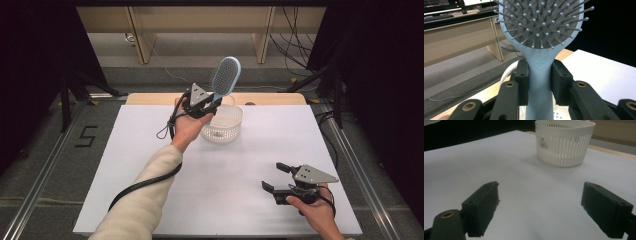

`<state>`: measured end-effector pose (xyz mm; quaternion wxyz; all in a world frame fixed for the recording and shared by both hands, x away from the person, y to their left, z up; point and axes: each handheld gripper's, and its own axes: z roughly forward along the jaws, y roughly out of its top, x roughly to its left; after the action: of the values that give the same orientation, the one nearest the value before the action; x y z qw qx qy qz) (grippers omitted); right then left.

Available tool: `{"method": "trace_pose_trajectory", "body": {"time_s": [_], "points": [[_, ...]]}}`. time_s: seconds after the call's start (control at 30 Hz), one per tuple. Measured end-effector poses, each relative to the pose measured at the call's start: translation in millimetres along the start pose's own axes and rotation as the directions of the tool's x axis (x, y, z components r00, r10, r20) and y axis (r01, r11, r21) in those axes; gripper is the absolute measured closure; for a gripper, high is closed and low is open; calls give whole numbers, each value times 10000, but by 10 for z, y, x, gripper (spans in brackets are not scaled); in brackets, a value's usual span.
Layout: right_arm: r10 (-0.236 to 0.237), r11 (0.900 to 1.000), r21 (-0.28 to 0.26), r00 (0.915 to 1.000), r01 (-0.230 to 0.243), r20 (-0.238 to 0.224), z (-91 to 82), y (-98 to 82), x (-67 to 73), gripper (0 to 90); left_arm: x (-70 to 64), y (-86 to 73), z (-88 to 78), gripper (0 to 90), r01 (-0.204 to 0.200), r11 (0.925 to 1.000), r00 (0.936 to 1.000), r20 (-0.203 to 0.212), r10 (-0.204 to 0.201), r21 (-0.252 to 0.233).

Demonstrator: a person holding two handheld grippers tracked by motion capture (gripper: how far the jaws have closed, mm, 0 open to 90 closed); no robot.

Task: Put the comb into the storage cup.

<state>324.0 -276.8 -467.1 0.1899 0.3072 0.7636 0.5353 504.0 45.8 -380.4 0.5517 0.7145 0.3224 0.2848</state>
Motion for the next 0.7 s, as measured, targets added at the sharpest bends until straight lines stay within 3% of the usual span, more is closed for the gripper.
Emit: {"method": "trace_pose_trajectory", "body": {"time_s": [0.7], "points": [[18,10000,-47,10000,-18,11,0,-3,-12,154,1,-23,73,698,51,9999,10000,24,-51,108]]}}
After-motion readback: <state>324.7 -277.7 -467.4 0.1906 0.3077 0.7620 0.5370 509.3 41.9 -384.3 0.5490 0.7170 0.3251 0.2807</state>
